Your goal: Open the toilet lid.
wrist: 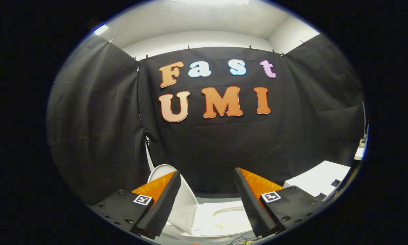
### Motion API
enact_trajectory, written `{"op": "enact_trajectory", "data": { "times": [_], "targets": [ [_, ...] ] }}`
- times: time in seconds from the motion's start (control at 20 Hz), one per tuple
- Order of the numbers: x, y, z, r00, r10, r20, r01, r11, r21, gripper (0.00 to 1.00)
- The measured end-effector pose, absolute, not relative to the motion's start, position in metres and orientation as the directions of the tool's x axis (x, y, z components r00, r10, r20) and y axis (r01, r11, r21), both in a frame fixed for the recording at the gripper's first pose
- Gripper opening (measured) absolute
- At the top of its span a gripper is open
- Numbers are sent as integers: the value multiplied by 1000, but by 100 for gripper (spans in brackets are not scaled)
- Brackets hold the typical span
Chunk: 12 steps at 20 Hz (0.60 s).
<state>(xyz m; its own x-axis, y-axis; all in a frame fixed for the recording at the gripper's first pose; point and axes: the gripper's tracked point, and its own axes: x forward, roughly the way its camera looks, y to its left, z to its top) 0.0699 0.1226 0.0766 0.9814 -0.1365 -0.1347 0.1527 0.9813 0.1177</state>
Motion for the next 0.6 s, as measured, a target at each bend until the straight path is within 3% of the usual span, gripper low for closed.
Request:
{"op": "enact_trajectory", "data": {
  "times": [0.6],
  "targets": [
    [78, 112, 67, 986, -87, -140, 108, 983, 151, 100]
  ]
}}
